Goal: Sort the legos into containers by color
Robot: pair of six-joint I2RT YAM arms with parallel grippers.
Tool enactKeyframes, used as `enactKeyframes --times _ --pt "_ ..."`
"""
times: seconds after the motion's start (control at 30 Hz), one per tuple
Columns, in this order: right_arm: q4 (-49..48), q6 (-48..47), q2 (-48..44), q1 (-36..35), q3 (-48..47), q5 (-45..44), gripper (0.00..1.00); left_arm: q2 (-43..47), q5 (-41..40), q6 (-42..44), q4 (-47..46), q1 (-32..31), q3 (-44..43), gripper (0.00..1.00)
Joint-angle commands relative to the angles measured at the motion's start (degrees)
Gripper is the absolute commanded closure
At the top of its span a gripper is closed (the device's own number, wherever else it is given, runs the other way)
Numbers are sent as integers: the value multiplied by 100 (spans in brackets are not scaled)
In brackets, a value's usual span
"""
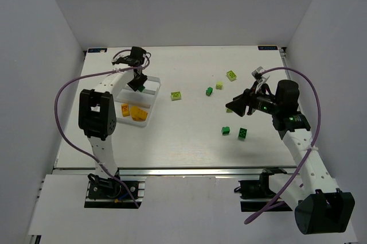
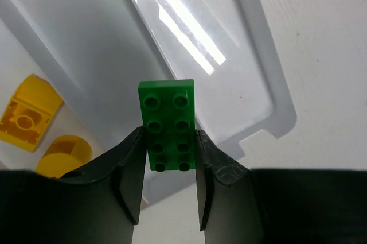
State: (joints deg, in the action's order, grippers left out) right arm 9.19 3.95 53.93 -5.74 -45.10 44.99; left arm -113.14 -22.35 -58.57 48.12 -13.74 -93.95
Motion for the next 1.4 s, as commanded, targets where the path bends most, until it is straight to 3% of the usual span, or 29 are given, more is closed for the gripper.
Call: enactKeyframes --times 0.0,0.27,0.43,0.47,0.6,0.7,0.77,0.87,0.93,1.0,1.03,1.07,1.1,1.17,1.2,1.23,1.27,1.3,1.37 --pt "-172 -52 -23 29 28 80 39 -76 310 -383 75 213 -150 95" --pt "-155 -87 12 37 19 71 39 -208 433 -586 -39 600 166 89" --pt "-154 -131 65 20 10 88 36 -261 618 -577 -145 706 290 58" --pt "-128 -166 82 37 -7 106 33 -261 652 -560 -162 758 298 46" --pt "-23 -367 153 20 -42 413 24 -244 749 -358 -250 811 255 30" --pt "74 -612 232 20 -60 677 22 -226 784 -217 -198 811 115 22" --pt "126 -684 293 29 -69 721 22 -173 898 -120 -180 811 35 22" --pt "214 -974 320 20 -69 459 24 125 1152 248 -250 811 -27 26" --pt "232 -1219 363 -6 -34 83 30 414 1381 801 -618 811 235 39" --pt "285 -1291 495 -32 -42 -261 41 1143 2004 1597 -1457 758 709 63" --pt "346 -1369 713 -33 -86 -550 44 1450 2224 1838 -1837 758 1416 90" --pt "477 -1396 837 -50 -182 -692 46 2149 2766 2075 -2233 758 1859 95" --pt "818 -1431 995 -76 -288 -824 48 2504 3745 2477 -3202 758 2324 96" --pt "1188 -1728 1391 -208 -604 -1106 46 3198 4508 2753 -4087 811 3543 86" --pt "1312 -1826 1505 -269 -666 -1237 41 3715 5016 2902 -4604 811 3855 74" --pt "1496 -2123 1680 -340 -693 -1482 30 4068 5273 2982 -4992 811 4311 47" --pt "1602 -2309 1804 -453 -693 -1711 26 4194 5772 3035 -5101 811 4498 38" --pt "1629 -2667 1849 -507 -632 -1818 17 4291 5977 3114 -5154 811 4752 30" --pt "1656 -3021 1997 -638 -553 -2072 11 4502 6311 3456 -5050 758 4921 26"
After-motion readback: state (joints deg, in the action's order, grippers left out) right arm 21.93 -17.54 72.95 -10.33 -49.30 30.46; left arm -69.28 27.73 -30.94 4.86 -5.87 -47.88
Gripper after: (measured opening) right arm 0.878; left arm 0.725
